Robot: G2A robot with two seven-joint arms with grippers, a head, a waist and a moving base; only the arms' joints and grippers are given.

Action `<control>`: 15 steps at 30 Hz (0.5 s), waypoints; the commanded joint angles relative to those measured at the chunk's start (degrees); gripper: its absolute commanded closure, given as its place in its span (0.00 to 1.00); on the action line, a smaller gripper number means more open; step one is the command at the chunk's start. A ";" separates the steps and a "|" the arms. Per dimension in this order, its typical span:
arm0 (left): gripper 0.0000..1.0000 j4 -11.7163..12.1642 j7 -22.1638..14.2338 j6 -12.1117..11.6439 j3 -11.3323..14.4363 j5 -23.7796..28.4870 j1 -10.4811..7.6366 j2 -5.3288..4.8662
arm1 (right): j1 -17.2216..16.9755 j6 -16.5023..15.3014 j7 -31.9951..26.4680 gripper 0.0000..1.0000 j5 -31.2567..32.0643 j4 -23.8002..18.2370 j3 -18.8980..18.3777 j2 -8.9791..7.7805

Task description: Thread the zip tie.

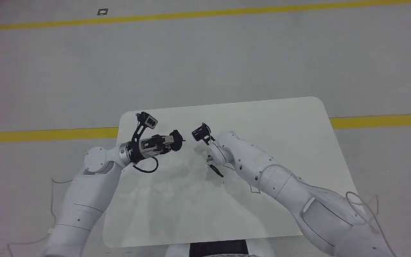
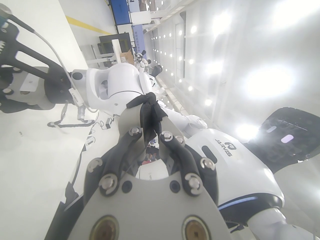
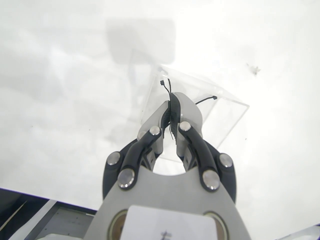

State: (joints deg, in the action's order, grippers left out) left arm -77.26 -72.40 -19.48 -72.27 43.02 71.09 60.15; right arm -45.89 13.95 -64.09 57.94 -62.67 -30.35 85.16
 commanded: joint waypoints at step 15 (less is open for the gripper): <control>1.00 0.00 0.00 0.00 0.00 0.00 0.00 0.00 | -8.06 -3.56 -1.64 0.95 4.02 -12.86 -9.54 -4.27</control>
State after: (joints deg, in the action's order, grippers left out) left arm -77.26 -72.40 -19.48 -72.27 43.02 71.09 60.15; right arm -53.69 10.57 -65.74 62.00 -75.20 -39.60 80.96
